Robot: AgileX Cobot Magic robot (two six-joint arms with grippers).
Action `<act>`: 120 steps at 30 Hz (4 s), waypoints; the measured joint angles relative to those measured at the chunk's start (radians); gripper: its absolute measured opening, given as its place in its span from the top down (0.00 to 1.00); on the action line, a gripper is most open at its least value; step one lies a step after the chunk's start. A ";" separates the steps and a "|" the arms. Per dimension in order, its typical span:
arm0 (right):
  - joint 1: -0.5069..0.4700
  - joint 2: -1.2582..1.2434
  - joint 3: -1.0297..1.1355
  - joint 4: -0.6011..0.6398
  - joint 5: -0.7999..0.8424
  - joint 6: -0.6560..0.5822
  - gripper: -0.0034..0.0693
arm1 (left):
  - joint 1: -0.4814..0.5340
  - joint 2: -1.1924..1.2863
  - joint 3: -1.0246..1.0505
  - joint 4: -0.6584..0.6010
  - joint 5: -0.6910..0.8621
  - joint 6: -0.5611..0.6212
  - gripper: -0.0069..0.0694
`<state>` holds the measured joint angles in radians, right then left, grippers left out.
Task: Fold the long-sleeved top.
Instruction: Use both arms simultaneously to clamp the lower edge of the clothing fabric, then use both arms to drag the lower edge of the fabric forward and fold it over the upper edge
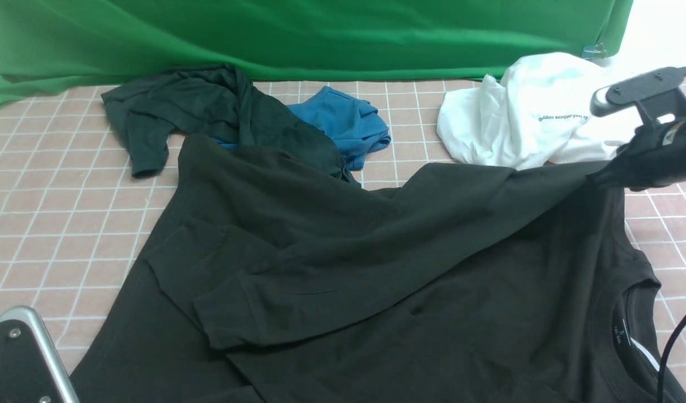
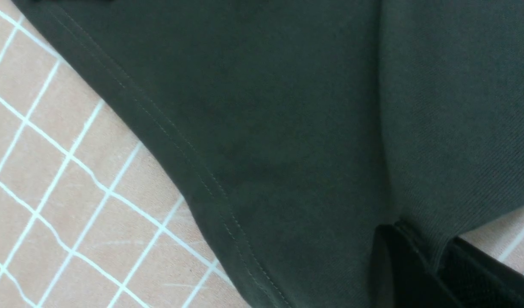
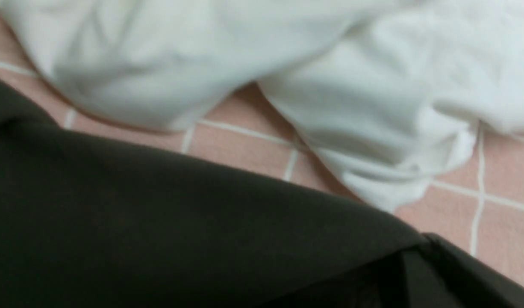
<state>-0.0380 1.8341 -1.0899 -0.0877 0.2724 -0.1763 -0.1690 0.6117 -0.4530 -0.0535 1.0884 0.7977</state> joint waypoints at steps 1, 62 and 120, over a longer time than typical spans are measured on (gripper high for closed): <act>0.000 0.000 0.000 0.000 0.001 0.001 0.91 | 0.000 0.000 0.000 0.000 0.003 0.000 0.86; 1.023 -0.621 0.756 -0.395 0.556 -0.153 0.29 | 0.000 0.000 0.000 -0.062 -0.011 -0.022 0.86; 0.838 -0.721 0.438 -0.136 0.929 0.159 0.90 | 0.000 0.230 -0.208 0.246 -0.306 -0.079 0.86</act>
<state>0.7999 1.1136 -0.6524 -0.2236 1.2015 -0.0175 -0.1690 0.8414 -0.6612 0.1922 0.7819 0.7185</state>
